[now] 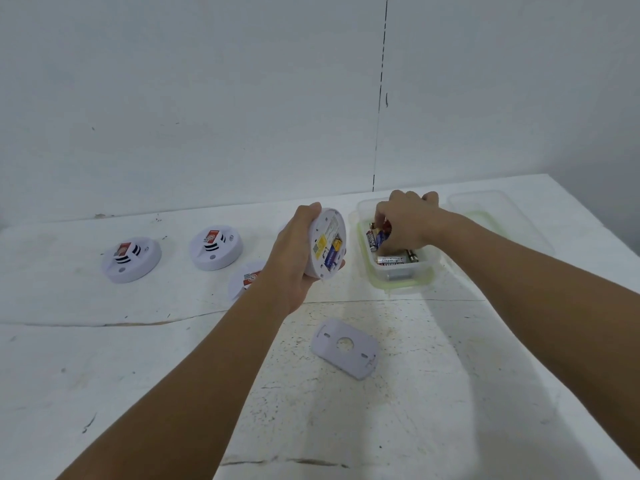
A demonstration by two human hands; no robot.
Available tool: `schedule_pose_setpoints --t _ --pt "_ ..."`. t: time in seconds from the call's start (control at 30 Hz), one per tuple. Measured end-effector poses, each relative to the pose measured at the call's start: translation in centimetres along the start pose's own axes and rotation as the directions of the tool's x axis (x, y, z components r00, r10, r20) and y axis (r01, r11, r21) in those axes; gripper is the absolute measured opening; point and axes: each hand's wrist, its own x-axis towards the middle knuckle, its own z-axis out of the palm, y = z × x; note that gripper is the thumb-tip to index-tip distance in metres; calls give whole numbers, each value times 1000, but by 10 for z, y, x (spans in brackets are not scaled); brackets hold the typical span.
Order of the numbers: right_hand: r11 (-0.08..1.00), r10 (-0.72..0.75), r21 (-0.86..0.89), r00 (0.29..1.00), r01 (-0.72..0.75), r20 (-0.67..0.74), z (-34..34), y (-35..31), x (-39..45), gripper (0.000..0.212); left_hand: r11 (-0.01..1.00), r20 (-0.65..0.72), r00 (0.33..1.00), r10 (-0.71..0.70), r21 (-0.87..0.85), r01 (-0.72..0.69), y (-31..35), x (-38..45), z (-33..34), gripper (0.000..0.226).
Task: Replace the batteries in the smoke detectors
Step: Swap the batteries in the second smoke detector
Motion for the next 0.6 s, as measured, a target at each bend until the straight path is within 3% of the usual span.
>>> schedule_pose_setpoints --t 0.2,0.37,0.6 --pt "963 59 270 984 -11 -170 -16 8 -16 47 999 5 1000 4 -40 -4 -1 -1 -2 45" --pt "770 108 627 946 115 -307 -24 2 -43 46 995 7 1000 2 -101 -1 -4 -3 -5 49" --pt "615 143 745 893 258 -428 -24 -37 -94 47 976 41 999 -9 -218 18 -9 -17 -7 47"
